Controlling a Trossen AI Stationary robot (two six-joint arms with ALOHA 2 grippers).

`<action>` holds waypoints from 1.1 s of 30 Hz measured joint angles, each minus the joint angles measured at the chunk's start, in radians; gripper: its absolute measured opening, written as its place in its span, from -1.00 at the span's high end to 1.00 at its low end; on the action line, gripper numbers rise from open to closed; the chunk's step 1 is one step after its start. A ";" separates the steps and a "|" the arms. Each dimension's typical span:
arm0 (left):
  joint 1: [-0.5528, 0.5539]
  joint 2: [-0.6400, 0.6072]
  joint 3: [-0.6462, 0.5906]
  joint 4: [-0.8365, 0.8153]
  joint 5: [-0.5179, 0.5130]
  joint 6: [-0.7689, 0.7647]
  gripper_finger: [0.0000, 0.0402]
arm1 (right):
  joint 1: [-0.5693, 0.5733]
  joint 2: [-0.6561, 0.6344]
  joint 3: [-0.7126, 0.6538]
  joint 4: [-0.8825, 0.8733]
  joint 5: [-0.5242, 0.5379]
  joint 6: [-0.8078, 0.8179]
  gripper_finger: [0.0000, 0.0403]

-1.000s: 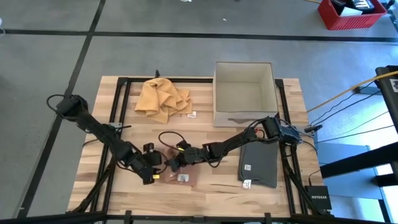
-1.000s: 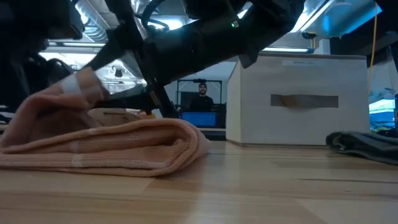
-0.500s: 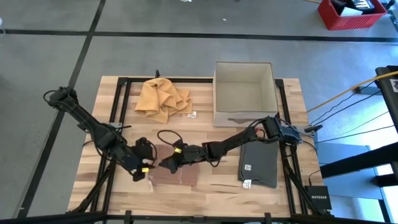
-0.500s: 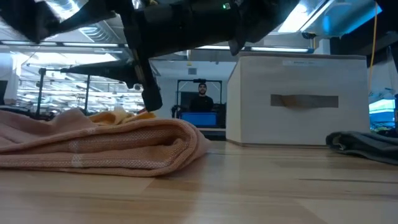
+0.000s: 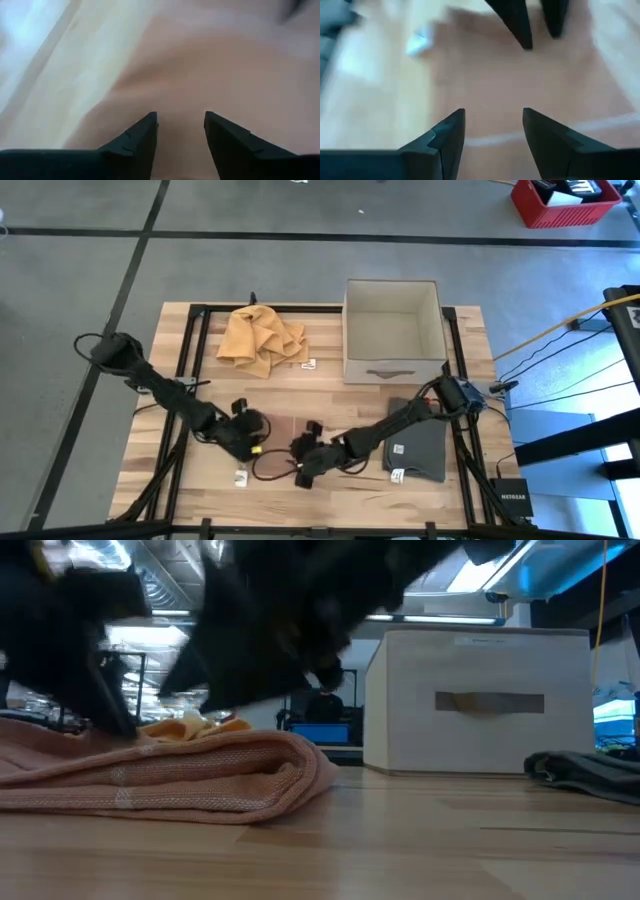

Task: Fold towel
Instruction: Fold the light orange towel

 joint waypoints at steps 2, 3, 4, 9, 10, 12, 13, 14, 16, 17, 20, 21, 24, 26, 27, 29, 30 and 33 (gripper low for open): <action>0.022 0.022 -0.001 -0.066 0.036 -0.063 0.22 | -0.001 0.006 0.000 -0.057 -0.012 0.001 0.00; 0.027 0.027 0.000 -0.096 0.064 -0.089 0.22 | -0.001 0.006 0.000 -0.096 -0.027 0.006 0.00; 0.029 0.028 0.000 -0.124 0.092 -0.113 0.22 | 0.000 0.006 0.000 -0.132 -0.039 0.013 0.00; -0.003 0.003 0.003 -0.189 0.140 -0.183 0.22 | 0.003 0.004 0.002 -0.286 -0.037 0.032 0.00; -0.012 -0.006 0.004 -0.200 0.150 -0.184 0.22 | 0.005 0.003 0.002 -0.297 -0.036 0.034 0.00; -0.030 -0.022 0.009 -0.219 0.171 -0.193 0.22 | 0.004 0.003 0.002 -0.300 -0.032 0.033 0.00; -0.038 -0.030 0.011 -0.229 0.176 -0.203 0.22 | 0.004 0.003 0.002 -0.301 -0.028 0.033 0.00; -0.044 -0.039 0.014 -0.230 0.176 -0.208 0.22 | 0.004 0.001 0.002 -0.297 -0.027 0.033 0.00; -0.055 -0.056 0.022 -0.217 0.168 -0.207 0.22 | 0.004 -0.003 0.002 -0.260 -0.037 0.032 0.00; -0.056 -0.063 0.029 -0.195 0.167 -0.199 0.22 | 0.004 -0.004 0.011 -0.238 -0.038 0.029 0.00; -0.062 -0.081 0.046 -0.113 0.161 -0.144 0.22 | 0.000 -0.009 0.064 -0.149 -0.031 0.002 0.00; -0.062 -0.082 0.046 -0.092 0.153 -0.122 0.22 | -0.001 -0.012 0.077 -0.104 -0.017 -0.002 0.00; -0.062 -0.072 0.039 -0.081 0.050 -0.068 0.22 | -0.008 0.003 0.081 0.051 0.021 -0.008 0.00; -0.055 -0.061 0.016 -0.085 -0.025 -0.068 0.22 | -0.011 0.036 0.079 0.105 0.019 -0.023 0.00; -0.049 -0.052 0.003 -0.089 -0.039 -0.068 0.22 | -0.014 0.050 0.077 0.105 0.013 -0.027 0.00; -0.042 -0.041 -0.016 -0.094 -0.041 -0.073 0.22 | -0.017 0.073 0.076 0.080 -0.021 -0.025 0.00; -0.042 -0.036 -0.023 -0.094 -0.040 -0.076 0.22 | -0.017 0.081 0.076 0.055 -0.044 -0.022 0.00; -0.034 -0.031 -0.040 -0.091 -0.037 -0.084 0.22 | -0.015 0.109 0.076 0.008 -0.097 -0.018 0.00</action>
